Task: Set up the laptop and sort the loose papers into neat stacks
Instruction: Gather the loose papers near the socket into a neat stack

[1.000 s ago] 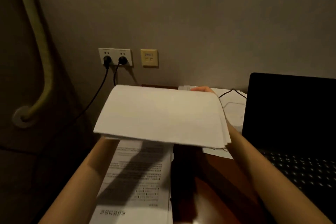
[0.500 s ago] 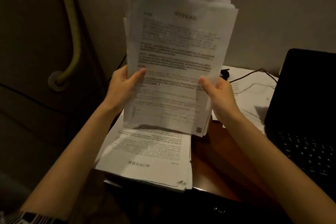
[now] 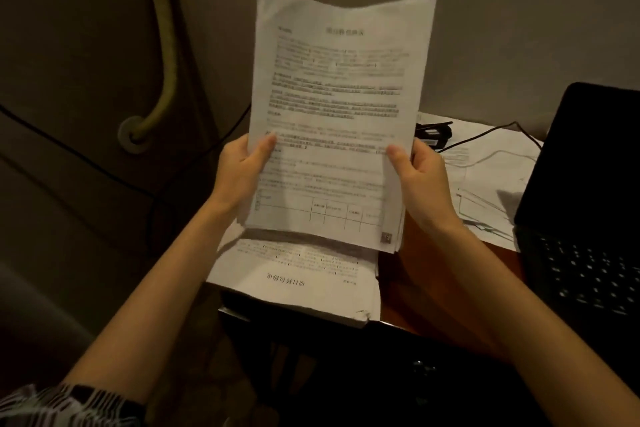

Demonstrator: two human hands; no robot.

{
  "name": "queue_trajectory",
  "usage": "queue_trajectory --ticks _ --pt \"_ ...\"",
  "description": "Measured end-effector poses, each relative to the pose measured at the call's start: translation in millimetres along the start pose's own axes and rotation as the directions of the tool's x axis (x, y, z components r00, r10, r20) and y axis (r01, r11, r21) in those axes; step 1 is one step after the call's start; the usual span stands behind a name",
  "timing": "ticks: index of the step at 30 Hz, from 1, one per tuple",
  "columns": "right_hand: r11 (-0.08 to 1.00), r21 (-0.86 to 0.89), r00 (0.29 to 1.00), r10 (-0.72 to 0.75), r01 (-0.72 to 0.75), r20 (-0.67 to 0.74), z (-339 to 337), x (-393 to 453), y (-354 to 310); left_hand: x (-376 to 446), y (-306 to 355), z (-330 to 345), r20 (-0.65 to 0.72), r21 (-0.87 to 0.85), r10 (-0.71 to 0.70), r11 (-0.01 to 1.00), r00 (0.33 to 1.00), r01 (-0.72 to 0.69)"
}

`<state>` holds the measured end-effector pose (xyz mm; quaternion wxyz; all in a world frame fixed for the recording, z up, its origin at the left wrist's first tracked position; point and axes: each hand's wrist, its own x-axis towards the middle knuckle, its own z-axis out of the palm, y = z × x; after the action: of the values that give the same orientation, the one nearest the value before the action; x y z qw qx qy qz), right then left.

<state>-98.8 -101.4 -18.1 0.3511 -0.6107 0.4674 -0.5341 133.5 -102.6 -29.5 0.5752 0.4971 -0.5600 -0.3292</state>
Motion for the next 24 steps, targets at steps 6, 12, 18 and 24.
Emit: queue_trajectory --ticks 6,12,18,24 --pt "0.989 -0.125 0.994 0.089 -0.080 0.063 10 -22 1 -16 12 -18 0.044 0.204 -0.178 0.965 0.983 0.165" --pt "0.931 -0.308 0.968 0.233 -0.195 0.092 27 -43 23 -35 -11 -29 -0.023 0.475 -0.318 0.831 0.948 0.290" --pt "0.706 -0.699 0.974 0.219 -0.114 0.062 23 -57 29 -50 -22 -34 -0.014 0.831 -0.191 0.544 0.981 0.118" --pt "0.771 -0.636 0.759 0.438 -0.041 0.481 26 -81 7 -69 -21 -54 0.567 0.705 -0.423 0.693 0.707 -0.151"
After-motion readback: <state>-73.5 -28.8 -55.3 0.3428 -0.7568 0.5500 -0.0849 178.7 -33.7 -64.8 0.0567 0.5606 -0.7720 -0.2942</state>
